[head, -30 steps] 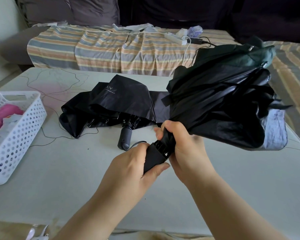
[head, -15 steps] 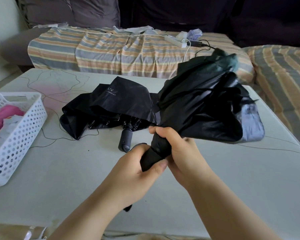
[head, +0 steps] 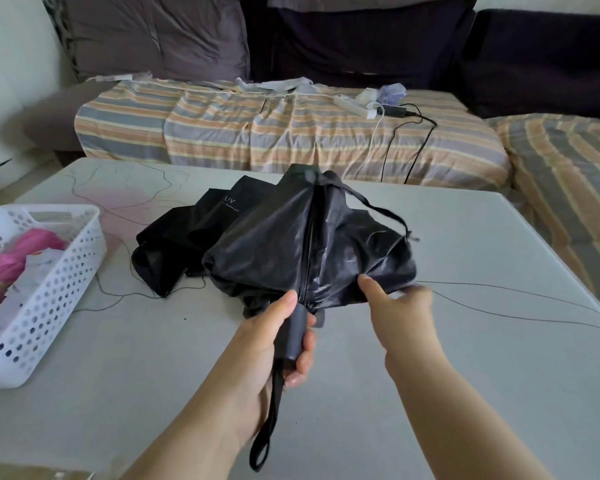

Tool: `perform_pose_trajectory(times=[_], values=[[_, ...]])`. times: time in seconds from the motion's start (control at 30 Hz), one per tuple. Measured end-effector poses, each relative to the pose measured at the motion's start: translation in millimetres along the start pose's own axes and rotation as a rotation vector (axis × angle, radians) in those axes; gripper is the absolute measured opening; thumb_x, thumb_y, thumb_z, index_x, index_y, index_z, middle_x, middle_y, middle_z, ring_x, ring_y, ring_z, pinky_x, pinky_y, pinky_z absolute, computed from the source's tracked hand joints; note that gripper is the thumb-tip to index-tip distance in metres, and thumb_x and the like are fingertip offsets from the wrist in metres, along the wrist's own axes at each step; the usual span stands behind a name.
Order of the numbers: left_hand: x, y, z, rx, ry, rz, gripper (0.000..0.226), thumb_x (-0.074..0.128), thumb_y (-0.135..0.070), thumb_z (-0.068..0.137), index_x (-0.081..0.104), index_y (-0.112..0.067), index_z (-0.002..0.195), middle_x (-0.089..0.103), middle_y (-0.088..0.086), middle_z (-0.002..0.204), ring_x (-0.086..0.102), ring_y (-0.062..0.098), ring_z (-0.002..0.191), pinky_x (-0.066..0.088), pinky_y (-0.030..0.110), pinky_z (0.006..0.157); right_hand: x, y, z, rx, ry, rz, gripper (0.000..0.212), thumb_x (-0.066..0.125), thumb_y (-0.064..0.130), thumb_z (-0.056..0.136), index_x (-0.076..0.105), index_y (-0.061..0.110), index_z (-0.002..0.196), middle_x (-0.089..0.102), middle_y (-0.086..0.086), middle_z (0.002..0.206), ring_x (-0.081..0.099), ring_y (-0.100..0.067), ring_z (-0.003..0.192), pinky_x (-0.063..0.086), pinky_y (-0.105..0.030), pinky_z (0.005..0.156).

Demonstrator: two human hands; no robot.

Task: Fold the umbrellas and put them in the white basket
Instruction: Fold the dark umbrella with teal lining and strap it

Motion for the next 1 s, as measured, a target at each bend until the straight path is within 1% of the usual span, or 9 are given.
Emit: perform_pose_trajectory(times=[0.13,0.2,0.33,0.4,0.53,0.63,0.77,0.83,1.0], values=[[3,0,-2,0.017,0.036,0.027,0.049,0.057,-0.055,0.051,0.051,-0.011,0.07,0.042,0.002,0.051,0.035,0.008,0.032,0.028,0.016,0.031,-10,37,-27,-0.93,-0.285,-0.3,0.031,0.066,0.014,0.082,0.044,0.021,0.102,0.036,0.011,0.097,0.036,-0.013,0.095,0.029,-0.02,0.085],[3,1,-1,0.01,0.038,0.011,0.049,0.057,-0.055,0.051,0.05,-0.011,0.072,0.042,0.002,0.052,0.035,0.008,0.031,0.028,0.016,0.03,-4,38,-27,-1.127,-0.212,-0.583,0.022,0.062,0.013,0.078,0.057,0.018,0.098,0.047,0.005,0.096,0.043,-0.019,0.094,0.031,-0.025,0.084],[0,4,3,-0.057,0.034,-0.101,0.048,0.057,-0.052,0.063,0.056,-0.005,0.074,0.045,0.004,0.051,0.035,0.009,0.029,0.024,0.013,0.028,1,11,-10,-0.396,0.467,-0.825,0.013,0.053,0.018,0.089,0.064,0.02,0.081,0.063,0.009,0.076,0.061,-0.013,0.074,0.053,-0.03,0.076],[-1,5,4,-0.079,0.041,-0.163,0.045,0.054,-0.049,0.067,0.06,-0.005,0.074,0.046,0.004,0.051,0.035,0.01,0.028,0.023,0.012,0.027,-5,12,-6,-0.3,0.407,-0.724,0.022,0.048,0.018,0.088,0.063,0.015,0.073,0.067,0.003,0.068,0.064,-0.017,0.067,0.054,-0.032,0.065],[1,9,8,-0.083,0.05,-0.095,0.042,0.055,-0.048,0.063,0.063,-0.007,0.07,0.048,0.006,0.051,0.036,0.012,0.028,0.024,0.015,0.027,-20,50,-25,-0.763,-0.176,-0.319,0.028,0.049,0.024,0.089,0.042,0.013,0.064,0.041,0.001,0.055,0.037,-0.015,0.058,0.031,-0.025,0.052],[7,13,9,-0.091,0.048,0.01,0.05,0.055,-0.051,0.059,0.059,-0.005,0.079,0.05,0.007,0.05,0.038,0.015,0.028,0.024,0.018,0.029,-4,50,-31,-0.834,-0.049,-0.466,0.031,0.053,0.045,0.087,0.045,0.02,0.071,0.048,0.007,0.071,0.046,-0.008,0.067,0.033,-0.016,0.057],[12,19,5,-0.068,0.086,0.057,0.049,0.054,-0.049,0.061,0.06,-0.003,0.079,0.05,0.011,0.051,0.038,0.016,0.029,0.02,0.018,0.032,7,20,-9,-0.203,0.271,-0.385,0.071,0.058,0.074,0.07,0.054,0.006,0.091,0.067,-0.005,0.087,0.064,-0.013,0.075,0.053,-0.026,0.069],[12,21,3,-0.068,0.139,0.053,0.048,0.057,-0.05,0.06,0.064,-0.005,0.076,0.05,0.013,0.052,0.038,0.017,0.029,0.019,0.021,0.034,9,18,-5,-0.065,0.401,-0.08,0.082,0.067,0.068,0.065,0.06,-0.008,0.096,0.072,-0.012,0.086,0.069,-0.017,0.071,0.058,-0.034,0.078],[20,17,-5,-0.136,0.233,0.091,0.054,0.055,-0.048,0.072,0.064,0.003,0.087,0.058,0.02,0.06,0.051,0.025,0.039,0.039,0.023,0.036,7,17,-2,0.0,0.351,0.29,0.033,0.076,0.022,0.078,0.061,0.009,0.104,0.073,-0.009,0.097,0.072,-0.022,0.085,0.058,-0.039,0.082]])
Point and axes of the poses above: each hand's wrist, its own z-axis towards the middle knuckle, its own x-axis out of the palm, y = z × x, the point moved 3 cm from there along z, towards the middle knuckle
